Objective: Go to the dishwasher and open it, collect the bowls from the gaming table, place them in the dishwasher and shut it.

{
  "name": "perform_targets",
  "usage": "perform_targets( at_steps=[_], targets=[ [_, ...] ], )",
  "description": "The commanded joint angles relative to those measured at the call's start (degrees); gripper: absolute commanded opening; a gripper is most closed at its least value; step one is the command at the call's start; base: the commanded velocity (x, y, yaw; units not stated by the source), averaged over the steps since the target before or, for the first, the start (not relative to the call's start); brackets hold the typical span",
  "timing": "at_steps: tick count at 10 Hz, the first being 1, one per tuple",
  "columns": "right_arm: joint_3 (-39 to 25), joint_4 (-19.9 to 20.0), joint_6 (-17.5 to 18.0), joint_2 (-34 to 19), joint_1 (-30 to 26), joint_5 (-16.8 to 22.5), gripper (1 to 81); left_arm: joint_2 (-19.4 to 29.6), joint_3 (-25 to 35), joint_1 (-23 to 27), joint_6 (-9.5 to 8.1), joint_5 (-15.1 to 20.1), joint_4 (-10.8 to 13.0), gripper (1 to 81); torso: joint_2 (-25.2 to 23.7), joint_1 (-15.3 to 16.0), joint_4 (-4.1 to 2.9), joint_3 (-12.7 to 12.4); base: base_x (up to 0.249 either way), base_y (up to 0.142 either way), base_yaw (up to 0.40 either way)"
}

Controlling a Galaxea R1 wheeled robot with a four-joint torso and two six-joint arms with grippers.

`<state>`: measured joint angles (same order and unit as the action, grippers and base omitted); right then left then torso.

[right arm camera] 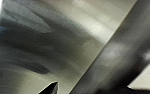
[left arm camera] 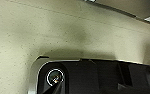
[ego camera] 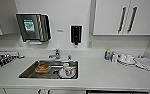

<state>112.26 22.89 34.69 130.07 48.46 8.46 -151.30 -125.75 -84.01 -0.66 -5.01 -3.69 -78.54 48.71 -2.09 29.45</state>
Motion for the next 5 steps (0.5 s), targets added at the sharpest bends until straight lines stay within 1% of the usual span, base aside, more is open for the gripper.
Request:
perform_targets(
  at_steps=[1,3,5],
  targets=[
    [0.2,-3.8,-3.3,-2.0,0.3,12.2,81.1,0.6,-0.5,3.3,0.04,2.5,-0.1,81.1,0.0,0.0,0.0,0.0,0.0,0.0,0.0],
    [-0.2,-3.8,-6.0,-1.8,1.2,12.2,81.1,-0.6,-2.0,3.3,0.04,2.5,-0.1,81.1,0.0,0.0,0.0,0.0,0.0,0.0,0.0],
    [0.9,-4.2,-7.8,-0.4,2.6,12.1,81.1,-0.7,-2.0,3.3,0.13,2.5,0.0,81.1,0.0,0.0,0.0,0.0,0.0,0.0,0.0]
  ],
)
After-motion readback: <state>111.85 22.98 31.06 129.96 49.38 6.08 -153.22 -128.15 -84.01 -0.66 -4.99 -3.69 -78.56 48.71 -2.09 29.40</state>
